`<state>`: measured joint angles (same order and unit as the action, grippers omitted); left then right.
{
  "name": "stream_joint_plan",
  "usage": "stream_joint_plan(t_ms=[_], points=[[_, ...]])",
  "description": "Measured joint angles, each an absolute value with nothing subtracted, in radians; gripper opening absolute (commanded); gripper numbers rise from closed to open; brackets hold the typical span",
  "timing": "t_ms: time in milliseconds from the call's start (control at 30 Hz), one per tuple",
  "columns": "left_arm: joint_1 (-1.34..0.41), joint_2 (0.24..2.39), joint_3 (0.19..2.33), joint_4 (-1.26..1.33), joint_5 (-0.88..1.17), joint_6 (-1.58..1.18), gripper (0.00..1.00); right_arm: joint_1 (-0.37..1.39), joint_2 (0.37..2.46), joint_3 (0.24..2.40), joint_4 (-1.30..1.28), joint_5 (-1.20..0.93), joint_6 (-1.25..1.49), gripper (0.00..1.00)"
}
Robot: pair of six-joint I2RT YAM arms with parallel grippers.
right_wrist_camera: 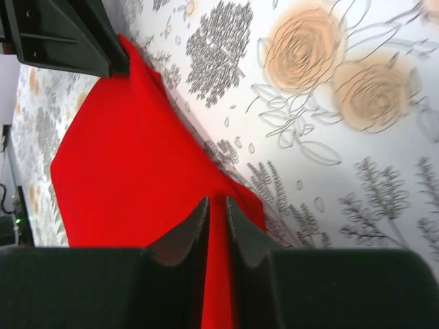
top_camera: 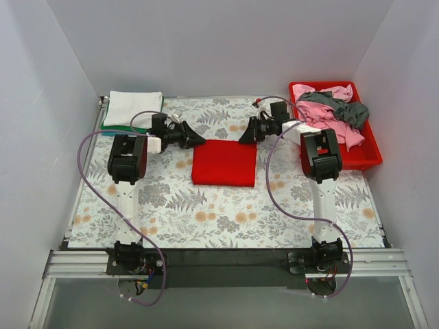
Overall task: Fold and stack the t-shirts
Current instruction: Fold the tshirt
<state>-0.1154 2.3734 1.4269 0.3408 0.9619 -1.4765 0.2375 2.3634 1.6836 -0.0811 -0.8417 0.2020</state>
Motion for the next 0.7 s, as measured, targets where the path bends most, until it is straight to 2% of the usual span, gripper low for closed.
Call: stream_joint_plan(t_ms=[100, 167, 233, 367, 400, 533, 700], points=[[-0.105, 2.373, 1.434, 0.353, 0.948, -1.486, 0.23, 0.231, 2.366, 1.707, -0.075, -0.807, 0.188, 0.21], [-0.090, 2.366, 1.421, 0.369, 0.951, -1.496, 0.33, 0.225, 2.366, 1.721, -0.075, -0.781, 0.167, 0.24], [-0.070, 2.332, 1.387, 0.371, 0.955, -1.499, 0.39, 0.218, 2.365, 1.737, -0.079, -0.750, 0.141, 0.27], [-0.029, 2.155, 1.267, 0.331, 0.949, -1.458, 0.47, 0.215, 2.324, 1.757, -0.119, -0.672, 0.064, 0.50], [-0.017, 2.087, 1.235, 0.310, 0.949, -1.441, 0.50, 0.218, 2.301, 1.755, -0.135, -0.651, 0.043, 0.52], [0.044, 1.810, 1.156, 0.215, 0.945, -1.358, 0.51, 0.292, 2.127, 1.735, -0.189, -0.514, -0.101, 0.54], [0.168, 1.586, 1.067, 0.076, 0.915, -1.287, 0.54, 0.560, 1.886, 1.662, -0.211, -0.316, -0.276, 0.54]])
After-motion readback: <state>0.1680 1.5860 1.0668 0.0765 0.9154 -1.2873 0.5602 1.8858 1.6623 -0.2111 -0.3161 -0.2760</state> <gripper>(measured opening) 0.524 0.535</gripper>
